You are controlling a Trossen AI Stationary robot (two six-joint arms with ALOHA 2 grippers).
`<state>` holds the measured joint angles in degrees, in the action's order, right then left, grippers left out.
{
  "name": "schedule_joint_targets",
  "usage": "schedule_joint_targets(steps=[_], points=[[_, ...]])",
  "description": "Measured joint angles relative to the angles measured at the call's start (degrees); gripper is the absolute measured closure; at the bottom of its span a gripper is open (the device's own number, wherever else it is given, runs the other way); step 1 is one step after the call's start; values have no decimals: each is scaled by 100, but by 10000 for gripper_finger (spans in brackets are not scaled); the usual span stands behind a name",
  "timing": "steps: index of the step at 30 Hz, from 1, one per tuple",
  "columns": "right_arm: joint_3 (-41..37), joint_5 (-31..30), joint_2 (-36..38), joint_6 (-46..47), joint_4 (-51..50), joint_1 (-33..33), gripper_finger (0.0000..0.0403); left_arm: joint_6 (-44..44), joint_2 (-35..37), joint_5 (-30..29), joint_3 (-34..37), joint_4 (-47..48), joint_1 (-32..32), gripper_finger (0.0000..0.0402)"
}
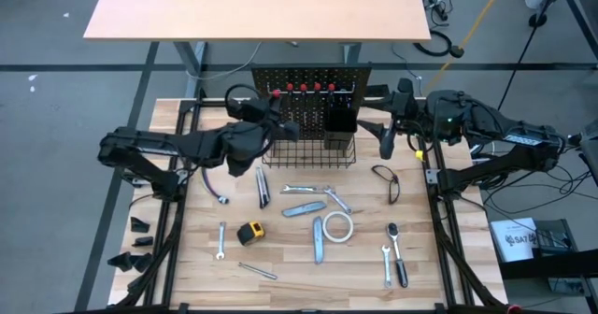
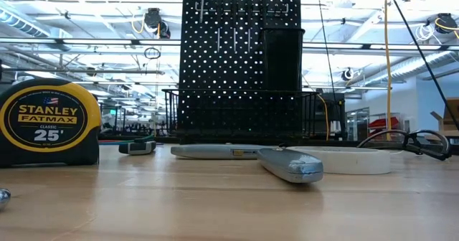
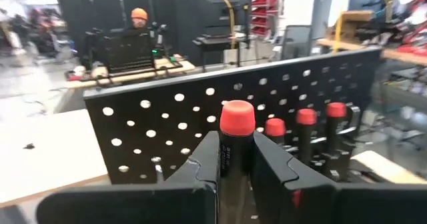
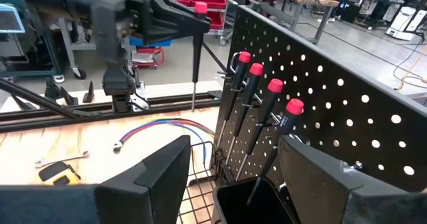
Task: Hang tools onto peg board
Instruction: Hang the nut driver onto the pegboard
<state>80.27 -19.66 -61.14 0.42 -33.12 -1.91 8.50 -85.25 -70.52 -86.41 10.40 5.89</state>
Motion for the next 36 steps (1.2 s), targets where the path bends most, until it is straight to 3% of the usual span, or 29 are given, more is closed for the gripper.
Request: schedule_joint_targets(steps=[17, 25, 36], points=[[0, 0, 0, -71, -13, 0, 179, -7, -114, -89, -2, -166, -450, 358], [0, -2, 0, -133, -13, 0, 179, -731, -114, 102, -2, -879, -518, 358], [0, -4, 0, -157, -13, 0, 179, -731, -114, 173, 75, -869, -698, 358]])
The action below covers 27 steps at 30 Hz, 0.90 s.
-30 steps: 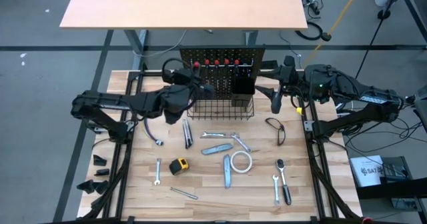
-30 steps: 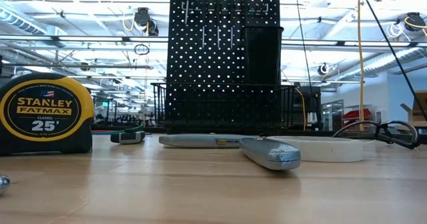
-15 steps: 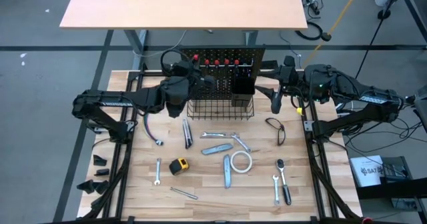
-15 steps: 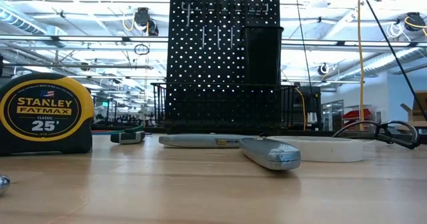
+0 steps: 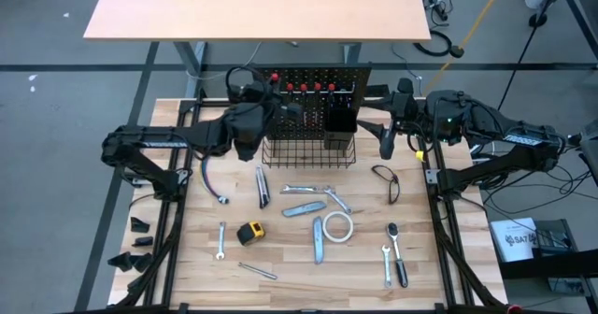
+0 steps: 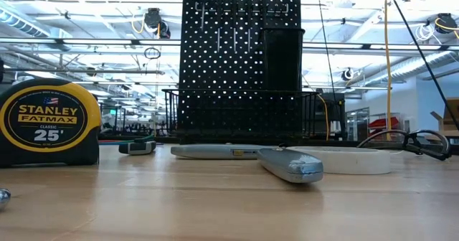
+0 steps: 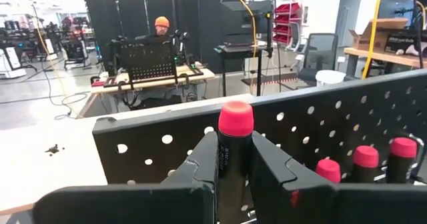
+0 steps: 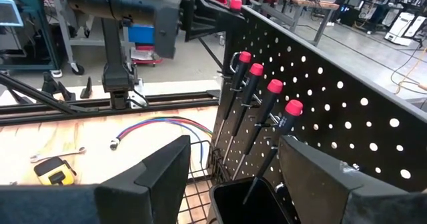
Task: Hang tools onto peg board
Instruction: Hang the nut driver onto the pegboard, then put the silver utility knife into the pegboard basket
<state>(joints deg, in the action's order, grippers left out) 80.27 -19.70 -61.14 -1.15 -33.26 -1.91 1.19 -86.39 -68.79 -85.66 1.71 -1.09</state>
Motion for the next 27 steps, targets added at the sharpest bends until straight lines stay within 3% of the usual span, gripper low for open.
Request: schedule_joint_targets(steps=[15, 21, 27], points=[[0, 0, -2, -20, -2, 0, 179, 257, -19, -16, 159, -43, -25, 358], [0, 2, -2, -15, -2, 0, 179, 297, -125, -29, 159, -32, -93, 306], [0, 4, -2, -11, -16, 0, 179, 295, -123, -26, 161, -20, -93, 294]])
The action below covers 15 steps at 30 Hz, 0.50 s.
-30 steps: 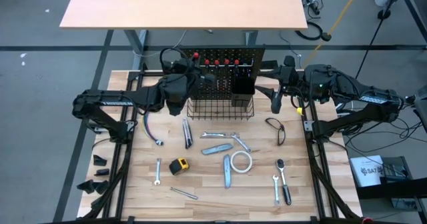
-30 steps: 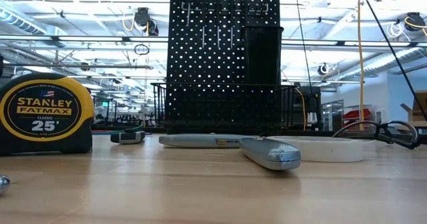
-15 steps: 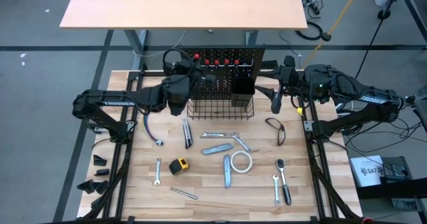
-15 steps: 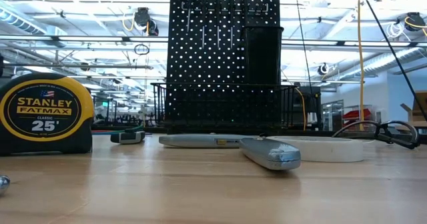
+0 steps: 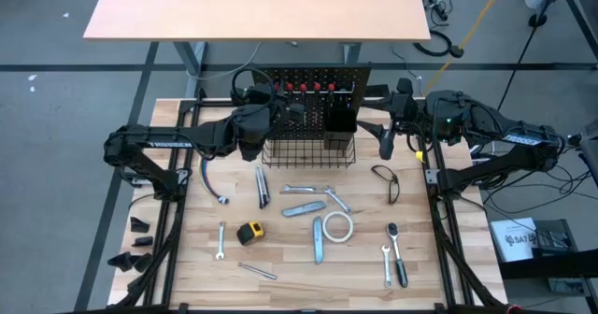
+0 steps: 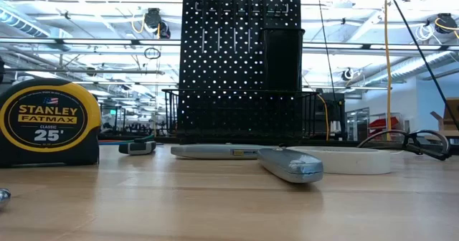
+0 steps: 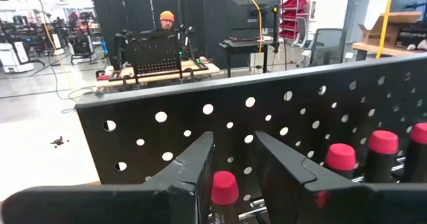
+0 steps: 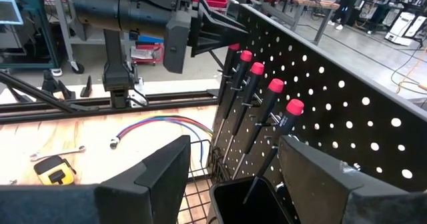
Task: Hang tools onto peg board
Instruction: Put the silver utility knife into the pegboard basket
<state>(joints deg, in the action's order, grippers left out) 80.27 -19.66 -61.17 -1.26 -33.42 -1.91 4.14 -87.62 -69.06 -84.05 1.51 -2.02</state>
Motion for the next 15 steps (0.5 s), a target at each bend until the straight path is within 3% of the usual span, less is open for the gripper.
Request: schedule_joint_targets(steps=[15], points=[[0, 18, 0, -2, -28, 0, 179, -361, 246, -2, -7, 3, 223, 290]])
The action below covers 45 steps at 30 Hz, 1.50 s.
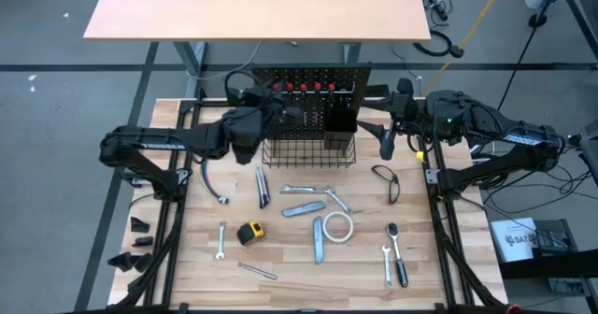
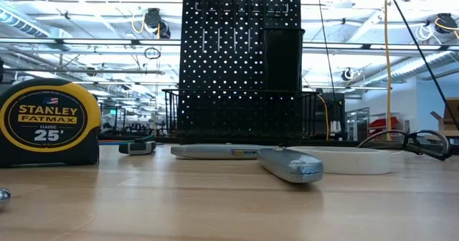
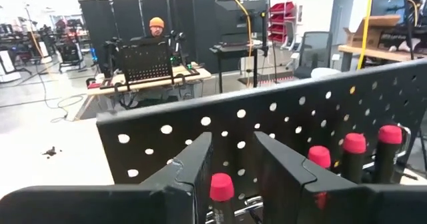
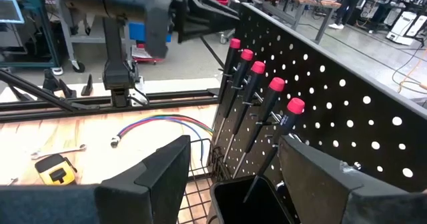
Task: Hang tools onto peg board
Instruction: Put the silver utility knife into the pegboard basket
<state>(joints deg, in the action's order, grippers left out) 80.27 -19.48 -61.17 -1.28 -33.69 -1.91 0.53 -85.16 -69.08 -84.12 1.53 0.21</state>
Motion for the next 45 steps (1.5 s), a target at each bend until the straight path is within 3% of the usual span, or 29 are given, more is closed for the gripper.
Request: schedule_joint_targets(steps=[7, 12, 15, 22, 27, 34, 38, 45], points=[[-2, 8, 0, 63, 0, 0, 179, -264, 450, 66, -20, 32, 248, 290], [0, 96, -93, 312, 51, 11, 179, -240, 965, 1217, -20, 450, 480, 290], [0, 451, -259, 504, 83, 16, 179, -192, 1256, 1589, -22, 840, 661, 290], [0, 789, -824, 956, 299, 309, 179, 926, 1938, 1973, -1, 2930, 1042, 290], [0, 790, -1282, 1377, 357, 634, 179, 1870, 2307, 2158, 426, 4148, 1466, 290], [0, 787, -1976, 2071, 384, 1045, 179, 2632, 2757, 3062, 1690, 4001, 2036, 290], [0, 785, -2393, 2434, 391, 1267, 179, 2894, 2907, 3507, 2474, 3469, 2328, 290], [0, 771, -3020, 2893, 536, 1645, 179, 2830, 2878, 4574, 3320, 2644, 2786, 290]])
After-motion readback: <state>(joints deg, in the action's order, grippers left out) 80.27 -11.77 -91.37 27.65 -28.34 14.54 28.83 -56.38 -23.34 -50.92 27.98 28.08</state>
